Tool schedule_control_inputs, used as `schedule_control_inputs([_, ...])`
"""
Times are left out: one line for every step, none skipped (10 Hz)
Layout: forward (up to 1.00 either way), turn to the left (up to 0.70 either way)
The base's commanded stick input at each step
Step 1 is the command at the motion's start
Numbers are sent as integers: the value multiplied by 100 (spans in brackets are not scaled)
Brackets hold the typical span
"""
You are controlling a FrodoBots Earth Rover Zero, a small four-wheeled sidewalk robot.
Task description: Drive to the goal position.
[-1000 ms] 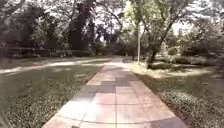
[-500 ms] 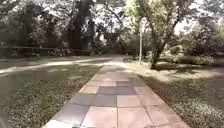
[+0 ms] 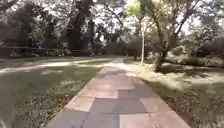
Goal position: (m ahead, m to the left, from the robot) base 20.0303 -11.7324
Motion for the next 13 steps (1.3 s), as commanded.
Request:
schedule_control_inputs([100,0])
schedule_control_inputs([100,0])
schedule_control_inputs([100,0])
schedule_control_inputs([100,0])
schedule_control_inputs([100,0])
schedule_control_inputs([100,18])
schedule_control_inputs([100,40])
schedule_control_inputs([100,39])
schedule_control_inputs([100,23])
schedule_control_inputs([100,0])
schedule_control_inputs([100,0])
schedule_control_inputs([100,0])
schedule_control_inputs([100,0])
